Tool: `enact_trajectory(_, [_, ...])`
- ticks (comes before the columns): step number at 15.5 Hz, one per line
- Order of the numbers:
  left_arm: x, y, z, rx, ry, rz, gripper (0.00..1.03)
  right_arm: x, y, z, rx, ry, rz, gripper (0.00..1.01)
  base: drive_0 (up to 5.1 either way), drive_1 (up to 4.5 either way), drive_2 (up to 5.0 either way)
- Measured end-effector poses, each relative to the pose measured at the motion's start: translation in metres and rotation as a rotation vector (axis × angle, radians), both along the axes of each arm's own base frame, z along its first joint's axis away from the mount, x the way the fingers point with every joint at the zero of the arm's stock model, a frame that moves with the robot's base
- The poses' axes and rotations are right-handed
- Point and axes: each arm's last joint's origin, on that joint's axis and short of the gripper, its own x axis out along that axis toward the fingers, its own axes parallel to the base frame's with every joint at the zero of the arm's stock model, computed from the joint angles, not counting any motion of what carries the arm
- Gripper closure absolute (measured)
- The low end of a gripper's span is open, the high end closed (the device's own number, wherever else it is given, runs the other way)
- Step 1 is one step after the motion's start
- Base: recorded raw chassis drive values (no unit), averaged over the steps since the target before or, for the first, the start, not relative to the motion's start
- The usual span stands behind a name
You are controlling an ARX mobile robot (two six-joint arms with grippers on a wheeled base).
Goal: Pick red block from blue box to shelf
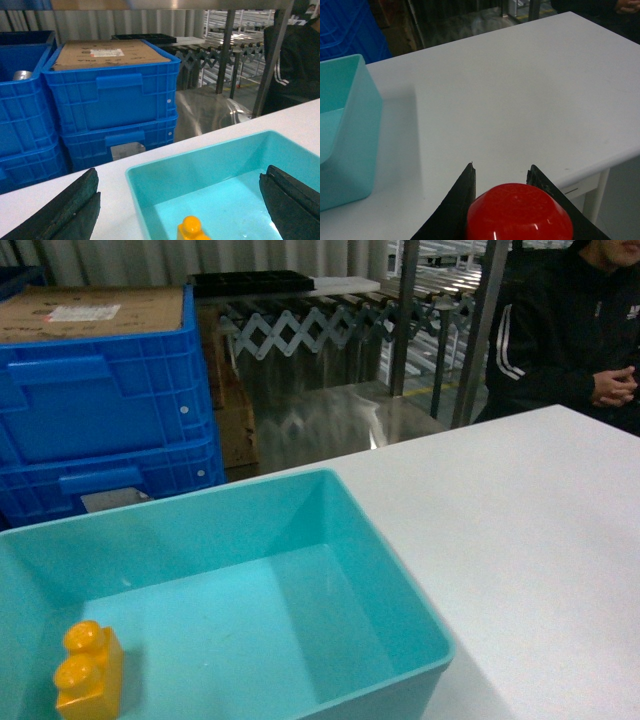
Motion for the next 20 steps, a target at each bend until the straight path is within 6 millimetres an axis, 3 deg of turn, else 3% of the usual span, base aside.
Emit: enact_trajectory(20, [0.0000, 0.0000, 0.0000, 0.000, 0.000, 0.000, 0.05, 0.0000, 0.0000, 0.0000, 0.000, 0.000, 0.000, 0.75, -1.3, -1.27, -1.3])
